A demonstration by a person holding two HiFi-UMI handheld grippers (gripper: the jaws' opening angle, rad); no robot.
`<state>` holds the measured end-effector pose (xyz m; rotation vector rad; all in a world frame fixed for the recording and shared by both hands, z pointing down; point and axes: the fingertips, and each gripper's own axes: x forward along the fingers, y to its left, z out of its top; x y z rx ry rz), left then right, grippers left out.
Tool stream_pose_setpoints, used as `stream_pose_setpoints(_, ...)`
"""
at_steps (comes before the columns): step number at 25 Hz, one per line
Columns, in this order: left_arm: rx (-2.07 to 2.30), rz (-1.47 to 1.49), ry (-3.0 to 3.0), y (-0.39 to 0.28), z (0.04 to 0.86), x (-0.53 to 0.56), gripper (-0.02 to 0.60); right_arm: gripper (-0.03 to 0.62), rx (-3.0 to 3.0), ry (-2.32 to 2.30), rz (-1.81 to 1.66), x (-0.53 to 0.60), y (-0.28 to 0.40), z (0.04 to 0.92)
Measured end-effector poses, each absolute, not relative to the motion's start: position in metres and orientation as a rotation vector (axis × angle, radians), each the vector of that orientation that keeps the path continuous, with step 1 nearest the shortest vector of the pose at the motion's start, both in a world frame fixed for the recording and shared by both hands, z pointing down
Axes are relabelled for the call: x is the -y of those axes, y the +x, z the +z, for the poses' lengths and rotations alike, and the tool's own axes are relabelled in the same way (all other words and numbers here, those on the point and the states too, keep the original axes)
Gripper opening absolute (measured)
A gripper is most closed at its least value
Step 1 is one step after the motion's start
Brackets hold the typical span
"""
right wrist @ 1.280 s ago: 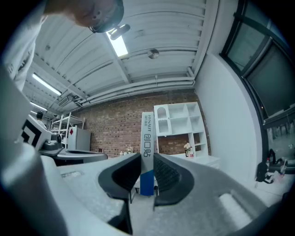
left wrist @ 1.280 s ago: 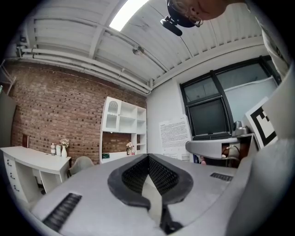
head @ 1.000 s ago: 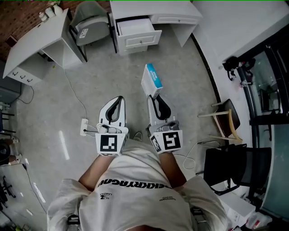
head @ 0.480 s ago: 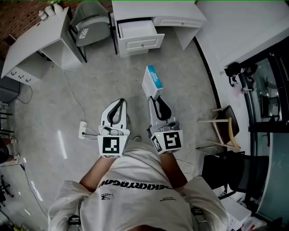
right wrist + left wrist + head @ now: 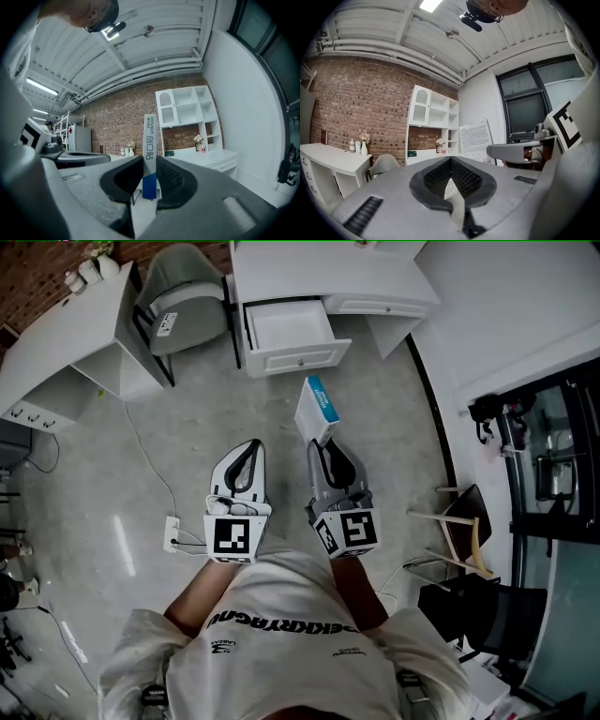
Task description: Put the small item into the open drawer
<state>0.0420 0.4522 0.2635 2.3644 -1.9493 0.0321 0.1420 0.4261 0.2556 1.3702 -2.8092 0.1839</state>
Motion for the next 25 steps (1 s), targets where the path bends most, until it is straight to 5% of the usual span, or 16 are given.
stream_pose_setpoints(25, 1.676, 0.076, 2.451, -0.08, 0.287, -0.172, -0.003, 0.081, 2.606, 1.538, 0.309, -0.163, 0.019, 0.277)
